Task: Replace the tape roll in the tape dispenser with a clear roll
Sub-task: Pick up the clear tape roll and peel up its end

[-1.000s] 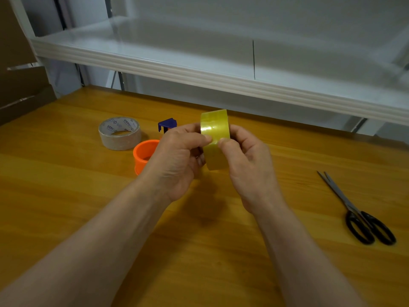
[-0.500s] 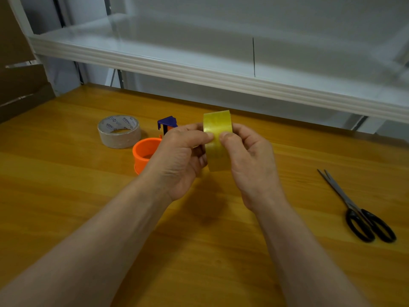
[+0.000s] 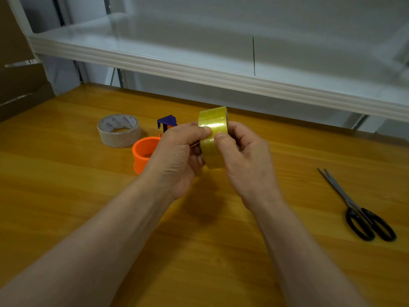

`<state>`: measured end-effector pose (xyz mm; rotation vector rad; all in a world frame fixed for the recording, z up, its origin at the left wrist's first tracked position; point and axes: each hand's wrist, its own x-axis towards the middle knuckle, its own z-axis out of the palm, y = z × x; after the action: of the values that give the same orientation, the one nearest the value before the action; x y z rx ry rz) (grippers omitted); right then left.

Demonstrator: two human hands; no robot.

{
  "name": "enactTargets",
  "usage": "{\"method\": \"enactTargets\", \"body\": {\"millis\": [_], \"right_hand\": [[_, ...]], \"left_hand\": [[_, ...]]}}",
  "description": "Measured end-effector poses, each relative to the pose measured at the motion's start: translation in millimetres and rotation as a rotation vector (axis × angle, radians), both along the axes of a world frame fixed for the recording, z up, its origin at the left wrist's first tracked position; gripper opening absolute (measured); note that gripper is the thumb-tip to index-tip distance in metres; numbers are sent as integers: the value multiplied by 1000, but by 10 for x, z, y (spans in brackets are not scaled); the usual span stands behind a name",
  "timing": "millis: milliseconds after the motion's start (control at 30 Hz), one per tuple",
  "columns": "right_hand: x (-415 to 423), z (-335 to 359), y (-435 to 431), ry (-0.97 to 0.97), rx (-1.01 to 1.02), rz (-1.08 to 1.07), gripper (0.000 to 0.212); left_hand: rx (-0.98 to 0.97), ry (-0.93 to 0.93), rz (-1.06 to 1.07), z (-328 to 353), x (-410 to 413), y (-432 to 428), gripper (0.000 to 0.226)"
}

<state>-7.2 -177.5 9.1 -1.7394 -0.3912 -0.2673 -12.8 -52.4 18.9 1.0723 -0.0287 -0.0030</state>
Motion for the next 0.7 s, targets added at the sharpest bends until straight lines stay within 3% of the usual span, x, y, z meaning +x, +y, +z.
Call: {"method": "enactTargets", "body": {"millis": [133,333,700], "right_hand": [[9,-10,-4,31,17,14,17],[16,-17,11,103,65,7,19],[23,-8,6,160,105,15,19]], "left_hand": [[-11,56,47,-14,0,-4,35],[7,52,59,-23,8,-21,27],[22,35,38,3,-17,-26,52]]}}
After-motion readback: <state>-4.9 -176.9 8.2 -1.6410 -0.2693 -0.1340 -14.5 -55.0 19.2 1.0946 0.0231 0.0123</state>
